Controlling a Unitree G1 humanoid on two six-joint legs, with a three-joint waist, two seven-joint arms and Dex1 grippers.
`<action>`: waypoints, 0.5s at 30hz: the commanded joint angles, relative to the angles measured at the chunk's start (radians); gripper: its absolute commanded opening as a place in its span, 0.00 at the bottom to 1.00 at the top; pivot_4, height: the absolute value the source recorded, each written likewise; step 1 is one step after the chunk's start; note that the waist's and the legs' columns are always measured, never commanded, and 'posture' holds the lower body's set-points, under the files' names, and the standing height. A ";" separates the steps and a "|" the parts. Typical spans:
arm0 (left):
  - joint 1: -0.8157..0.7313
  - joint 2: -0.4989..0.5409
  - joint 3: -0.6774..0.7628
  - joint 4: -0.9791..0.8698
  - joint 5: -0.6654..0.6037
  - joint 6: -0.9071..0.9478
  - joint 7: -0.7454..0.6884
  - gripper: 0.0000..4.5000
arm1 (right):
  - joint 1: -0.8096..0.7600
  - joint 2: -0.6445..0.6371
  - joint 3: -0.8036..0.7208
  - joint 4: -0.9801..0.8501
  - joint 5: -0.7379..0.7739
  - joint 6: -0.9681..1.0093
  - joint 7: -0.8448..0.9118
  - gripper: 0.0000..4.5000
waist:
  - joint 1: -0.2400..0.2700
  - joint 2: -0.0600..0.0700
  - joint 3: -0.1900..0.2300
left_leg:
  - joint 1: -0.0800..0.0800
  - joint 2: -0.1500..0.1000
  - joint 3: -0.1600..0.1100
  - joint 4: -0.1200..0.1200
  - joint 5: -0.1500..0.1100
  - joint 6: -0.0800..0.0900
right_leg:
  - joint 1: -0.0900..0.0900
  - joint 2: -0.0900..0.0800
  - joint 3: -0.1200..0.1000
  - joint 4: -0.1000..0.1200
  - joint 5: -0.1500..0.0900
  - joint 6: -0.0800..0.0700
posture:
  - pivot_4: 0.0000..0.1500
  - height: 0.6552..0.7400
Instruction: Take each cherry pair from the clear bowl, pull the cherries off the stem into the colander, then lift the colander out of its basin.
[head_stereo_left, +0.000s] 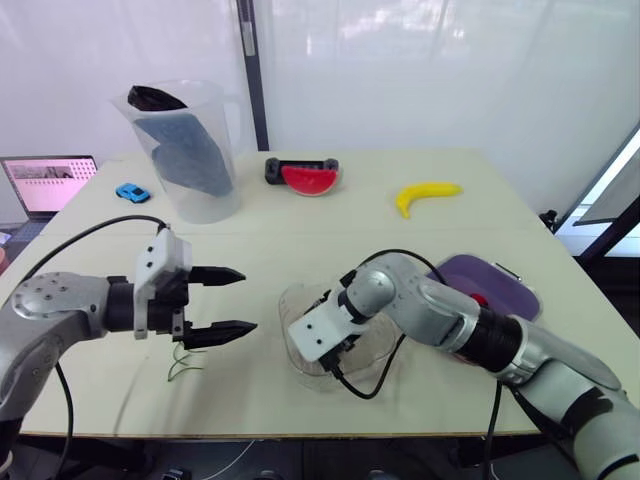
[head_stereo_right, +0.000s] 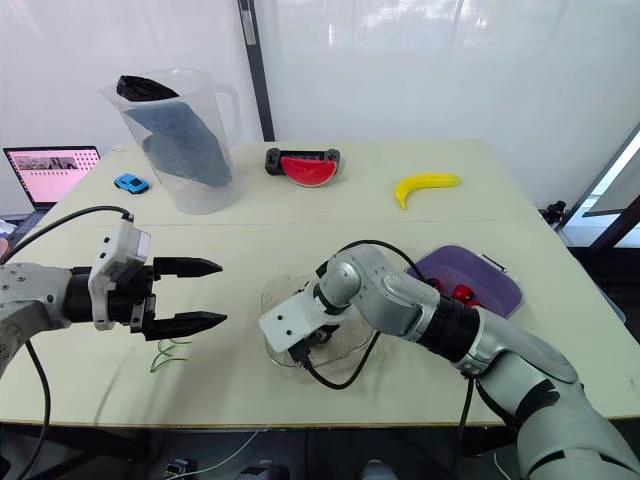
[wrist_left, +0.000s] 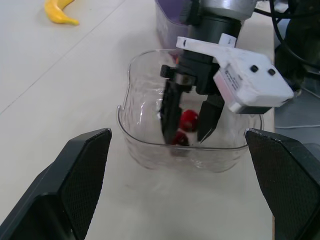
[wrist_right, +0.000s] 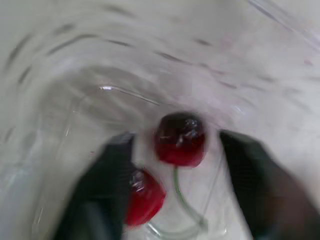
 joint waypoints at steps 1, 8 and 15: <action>-0.036 -0.005 0.004 -0.010 -0.021 0.004 0.007 1.00 | 0.001 -0.001 -0.073 -0.090 0.003 0.044 0.041 0.99 | 0.000 0.000 0.000 | 0.000 0.000 0.000 0.000 0.000 0.000 | 0.000 0.000 0.000 0.000 0.000 0.000 | 1.00 1.00; -0.074 -0.010 -0.033 0.026 0.004 -0.014 -0.020 1.00 | 0.034 -0.001 -0.231 -0.173 0.079 0.283 0.057 0.99 | 0.000 0.000 0.000 | 0.000 0.000 0.000 0.000 0.000 0.000 | 0.000 0.000 0.000 0.000 0.000 0.000 | 1.00 1.00; -0.102 -0.017 -0.068 0.057 0.027 -0.035 -0.049 1.00 | 0.057 -0.013 -0.382 -0.309 0.238 0.935 -0.034 0.99 | 0.001 0.000 0.000 | 0.000 0.000 -0.001 0.000 0.000 0.001 | 0.000 0.000 0.000 0.000 0.000 0.000 | 1.00 1.00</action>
